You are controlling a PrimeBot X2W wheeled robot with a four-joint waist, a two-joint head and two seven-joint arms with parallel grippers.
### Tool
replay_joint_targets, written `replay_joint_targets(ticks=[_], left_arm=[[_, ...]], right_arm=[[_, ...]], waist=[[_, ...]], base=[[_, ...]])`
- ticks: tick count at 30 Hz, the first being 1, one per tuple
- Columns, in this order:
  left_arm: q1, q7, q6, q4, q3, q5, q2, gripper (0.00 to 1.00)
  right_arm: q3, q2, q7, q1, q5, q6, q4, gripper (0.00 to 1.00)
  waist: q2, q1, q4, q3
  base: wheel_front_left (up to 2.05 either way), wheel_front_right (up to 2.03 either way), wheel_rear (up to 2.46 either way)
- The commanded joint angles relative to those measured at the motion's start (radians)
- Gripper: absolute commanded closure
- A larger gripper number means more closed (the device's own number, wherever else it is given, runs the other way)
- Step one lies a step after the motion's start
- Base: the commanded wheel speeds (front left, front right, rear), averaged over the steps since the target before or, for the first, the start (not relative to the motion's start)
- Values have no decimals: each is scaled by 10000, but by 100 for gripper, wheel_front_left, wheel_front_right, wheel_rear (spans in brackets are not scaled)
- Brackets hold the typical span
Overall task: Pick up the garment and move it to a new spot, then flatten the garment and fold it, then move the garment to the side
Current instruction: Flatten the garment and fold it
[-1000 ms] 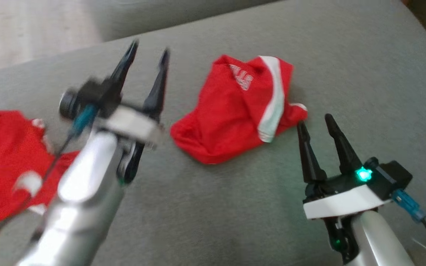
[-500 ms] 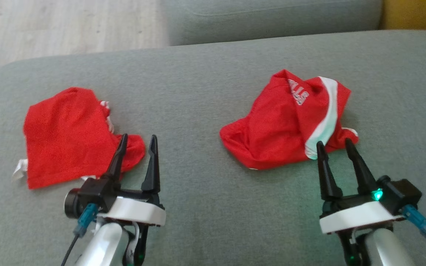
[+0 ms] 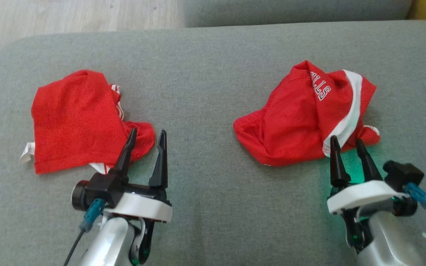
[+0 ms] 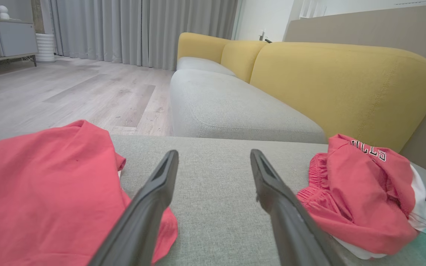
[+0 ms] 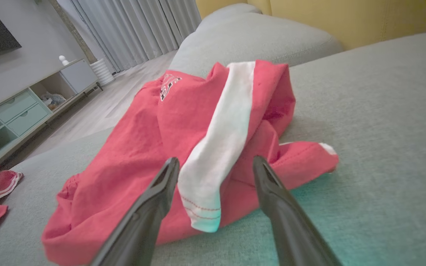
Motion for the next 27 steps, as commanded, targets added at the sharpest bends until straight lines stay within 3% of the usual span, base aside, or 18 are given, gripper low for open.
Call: replay_joint_targets(ticks=[1,3,4,5,6,9,19,27], left_arm=[[-541,-94,-62,-203,378,103,0,0],[-594,-94,-108,-141,409,161,-27,0],[-610,-94,-127,-110,429,186,-37,0],[-622,-94,-145,-82,449,209,-45,0],[-629,-95,-162,-54,472,230,-52,0],[-597,-95,-196,29,568,278,-65,0],[-175,-95,-351,240,791,243,-246,0],[621,-95,-396,223,1067,5,-355,0]], right_arm=[[341,-47,-109,-528,268,-7,103,0],[535,-47,-109,-803,468,-7,490,0],[599,-47,-109,-921,538,-7,605,28],[663,-47,-109,-1014,594,-7,703,78],[731,-47,-109,-1086,624,-7,767,100],[752,-47,-109,-1205,691,-7,662,100],[370,-47,-109,-1116,-242,-7,-2214,100],[985,-608,860,-2412,-1039,-7,-3682,100]], waist=[[-1,0,82,130],[-1,0,123,190],[-1,0,132,205],[-1,0,139,214],[-1,0,140,212],[-1,0,85,135],[-1,0,-265,-936],[-1,0,159,-1592]], base=[[0,0,0],[0,0,0],[0,0,0],[0,0,0],[0,0,0],[0,0,0],[0,0,0],[0,0,0]])
